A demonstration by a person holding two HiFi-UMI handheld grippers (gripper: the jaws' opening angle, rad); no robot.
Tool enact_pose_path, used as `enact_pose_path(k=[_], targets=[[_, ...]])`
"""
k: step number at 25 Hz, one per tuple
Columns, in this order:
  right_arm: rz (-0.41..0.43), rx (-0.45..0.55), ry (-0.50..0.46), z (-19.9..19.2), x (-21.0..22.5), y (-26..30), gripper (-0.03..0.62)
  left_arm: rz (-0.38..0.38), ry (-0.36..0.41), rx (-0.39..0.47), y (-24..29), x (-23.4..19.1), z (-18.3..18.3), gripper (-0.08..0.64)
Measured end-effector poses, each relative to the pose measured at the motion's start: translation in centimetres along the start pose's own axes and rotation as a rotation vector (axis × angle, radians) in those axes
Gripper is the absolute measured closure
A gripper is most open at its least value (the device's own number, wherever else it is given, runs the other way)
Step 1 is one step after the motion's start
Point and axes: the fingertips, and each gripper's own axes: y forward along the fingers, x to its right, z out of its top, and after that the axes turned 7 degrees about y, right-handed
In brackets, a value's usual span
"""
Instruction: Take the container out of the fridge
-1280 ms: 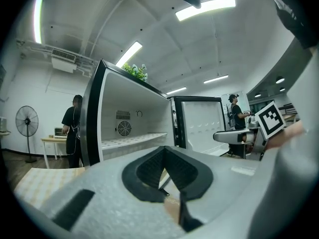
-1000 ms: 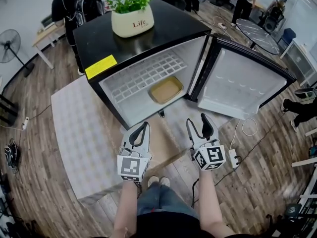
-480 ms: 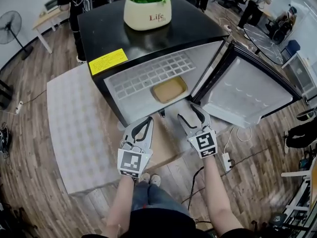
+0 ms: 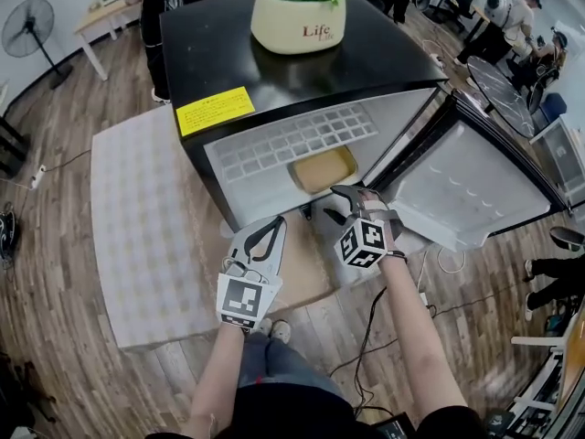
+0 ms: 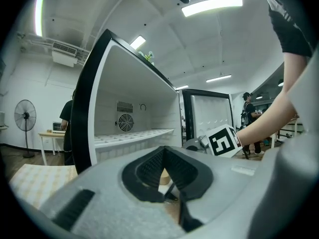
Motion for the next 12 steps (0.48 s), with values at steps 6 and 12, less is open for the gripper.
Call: enact_pose_path(k=[6,12], targets=[[0.066,-0.136,-0.216,-1.7,0.0,3.0,0.351,0.023,-0.005,-0.009,0.0,-0.9,-0.4,0.555],[0.108,-0.247,-0.326,-2.7,0.1,5.4,0.365,0.036,-0.001,-0.017,-0.3,-1.4,-0.6,0.555]])
